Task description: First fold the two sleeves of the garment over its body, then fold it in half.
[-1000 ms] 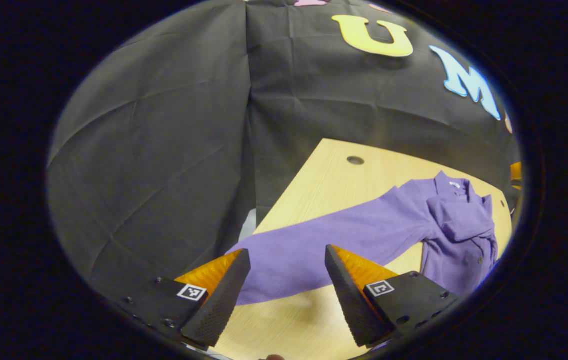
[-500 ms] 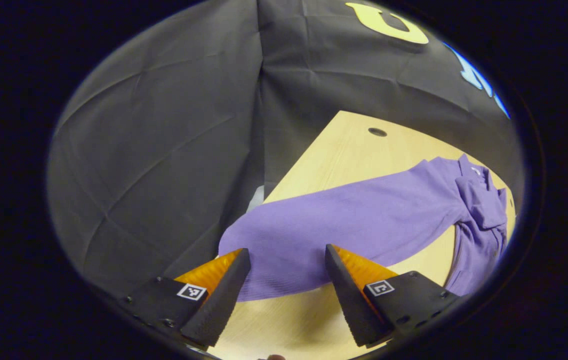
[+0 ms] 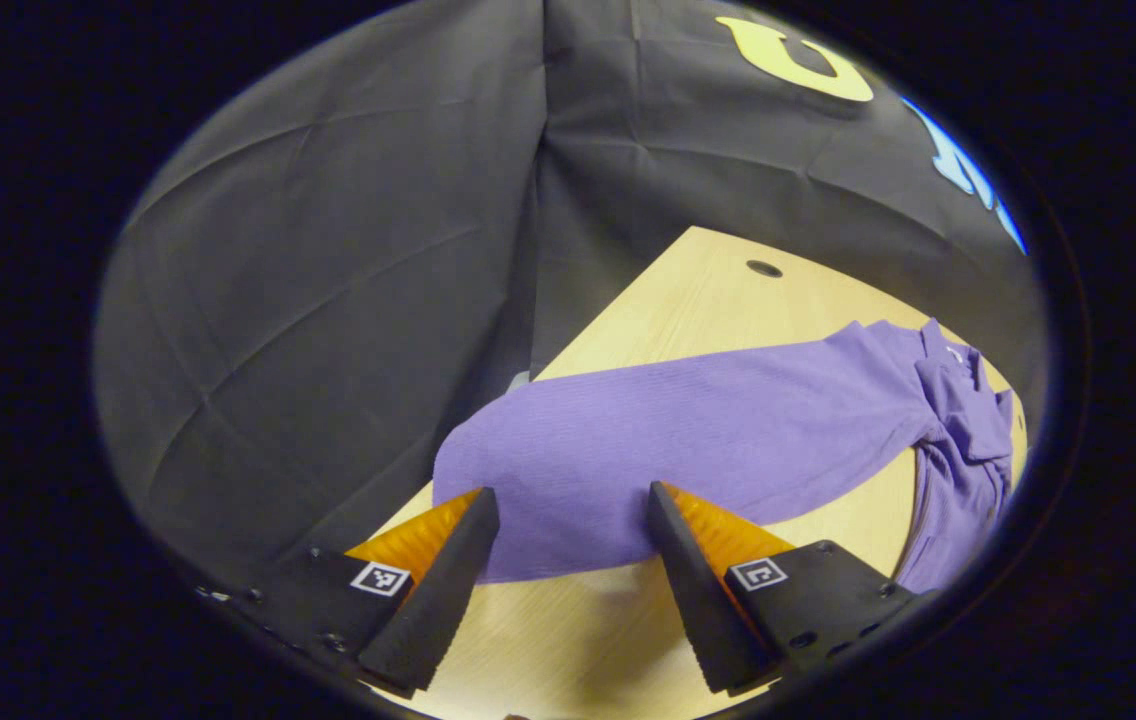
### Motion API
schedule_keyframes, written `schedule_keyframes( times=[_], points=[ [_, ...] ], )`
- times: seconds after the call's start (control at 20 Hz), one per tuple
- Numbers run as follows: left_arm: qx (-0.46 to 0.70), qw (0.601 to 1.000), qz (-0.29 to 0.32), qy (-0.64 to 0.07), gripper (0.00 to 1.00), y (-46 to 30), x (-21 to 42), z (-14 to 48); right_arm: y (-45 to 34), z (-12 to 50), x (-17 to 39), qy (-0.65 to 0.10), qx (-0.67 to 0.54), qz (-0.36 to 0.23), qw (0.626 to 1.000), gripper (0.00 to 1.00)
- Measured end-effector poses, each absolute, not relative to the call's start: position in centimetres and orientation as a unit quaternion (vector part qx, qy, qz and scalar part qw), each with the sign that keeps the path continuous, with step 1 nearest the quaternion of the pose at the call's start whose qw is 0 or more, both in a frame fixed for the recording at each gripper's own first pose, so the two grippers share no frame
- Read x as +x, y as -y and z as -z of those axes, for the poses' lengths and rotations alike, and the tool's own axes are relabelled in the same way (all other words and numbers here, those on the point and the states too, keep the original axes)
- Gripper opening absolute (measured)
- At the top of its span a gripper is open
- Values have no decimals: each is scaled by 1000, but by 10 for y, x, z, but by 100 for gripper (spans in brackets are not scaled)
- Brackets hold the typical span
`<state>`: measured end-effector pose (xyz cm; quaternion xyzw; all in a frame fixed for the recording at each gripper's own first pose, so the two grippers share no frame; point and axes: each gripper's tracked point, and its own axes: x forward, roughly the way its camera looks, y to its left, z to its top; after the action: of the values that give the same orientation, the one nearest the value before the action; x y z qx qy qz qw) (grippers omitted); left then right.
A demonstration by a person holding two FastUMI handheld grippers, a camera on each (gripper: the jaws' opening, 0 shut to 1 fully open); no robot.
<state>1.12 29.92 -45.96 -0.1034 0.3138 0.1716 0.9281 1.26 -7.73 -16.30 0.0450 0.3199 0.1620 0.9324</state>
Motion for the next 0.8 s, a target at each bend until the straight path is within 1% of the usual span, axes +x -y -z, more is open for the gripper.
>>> schedule_keyframes(
  times=[0.1,0.2,0.35,0.4,0.45,0.5,0.65,0.8],
  points=[
    [-99,929,-161,-317,97,-298,10,458,80,163,11,-320,44,-162,932,49],
    [-102,933,-152,-311,67,-292,14,456,82,161,8,-321,43,-163,932,49],
    [-123,931,-170,-298,22,-280,25,457,88,157,8,-319,45,-160,933,49],
    [-132,928,-172,-303,13,-278,27,459,88,157,7,-319,45,-159,933,49],
    [-140,926,-174,-306,13,-280,24,458,91,156,7,-318,45,-158,934,49],
    [-149,921,-171,-316,8,-280,23,456,93,157,6,-319,44,-157,934,49],
    [-161,916,-164,-329,7,-281,26,454,96,157,3,-321,47,-155,933,49],
    [-120,919,-162,-340,7,-280,29,448,98,158,1,-323,48,-156,932,49]
  ],
)
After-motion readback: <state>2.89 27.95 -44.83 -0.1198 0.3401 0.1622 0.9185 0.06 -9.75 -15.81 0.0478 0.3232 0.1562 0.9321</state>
